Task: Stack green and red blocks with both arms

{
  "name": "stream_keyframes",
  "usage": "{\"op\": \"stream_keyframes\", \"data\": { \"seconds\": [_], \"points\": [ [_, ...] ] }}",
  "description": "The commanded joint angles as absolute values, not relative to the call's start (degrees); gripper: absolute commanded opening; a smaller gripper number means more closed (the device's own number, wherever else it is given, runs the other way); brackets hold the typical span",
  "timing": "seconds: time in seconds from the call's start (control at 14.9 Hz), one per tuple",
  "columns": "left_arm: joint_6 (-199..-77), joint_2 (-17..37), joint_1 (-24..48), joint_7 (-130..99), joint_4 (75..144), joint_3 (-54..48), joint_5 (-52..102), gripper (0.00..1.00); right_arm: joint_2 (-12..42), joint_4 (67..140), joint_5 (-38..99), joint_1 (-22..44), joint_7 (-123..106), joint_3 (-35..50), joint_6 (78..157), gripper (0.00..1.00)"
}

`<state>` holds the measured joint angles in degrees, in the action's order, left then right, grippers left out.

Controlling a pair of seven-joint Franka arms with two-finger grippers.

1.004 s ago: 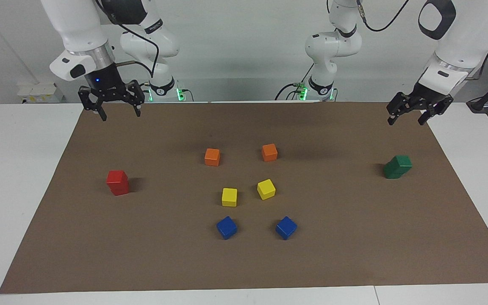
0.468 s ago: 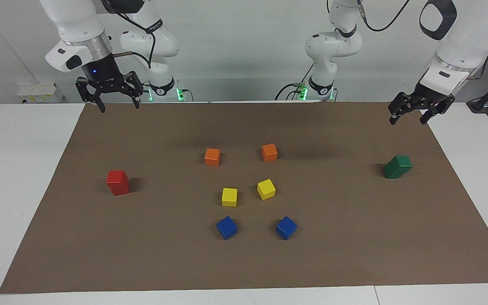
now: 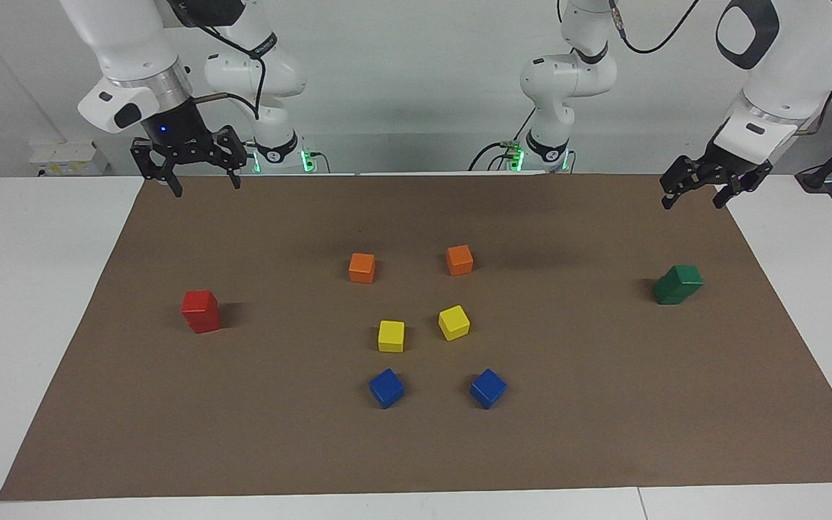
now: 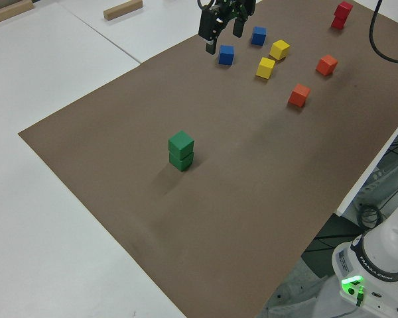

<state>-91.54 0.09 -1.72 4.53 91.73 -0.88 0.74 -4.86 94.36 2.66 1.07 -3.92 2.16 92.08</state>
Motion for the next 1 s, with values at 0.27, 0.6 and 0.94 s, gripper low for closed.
{"op": "stream_keyframes", "data": {
  "seconds": [0.27,0.6,0.94],
  "points": [
    [-90.0,0.35,-1.23,3.78,90.44,-0.35,-0.53,1.0,0.09,86.92,1.59,0.18,-3.34,0.7,87.89,1.0],
    [-90.26,0.35,-1.32,3.78,90.44,-0.44,-0.53,1.0,-0.26,87.1,1.14,-0.97,-3.34,0.7,87.8,1.0],
    [-90.44,0.35,-1.32,3.78,90.53,-0.44,-0.53,1.0,-0.88,88.24,-0.34,-1.14,-3.34,0.7,86.58,1.0]
  ]
}}
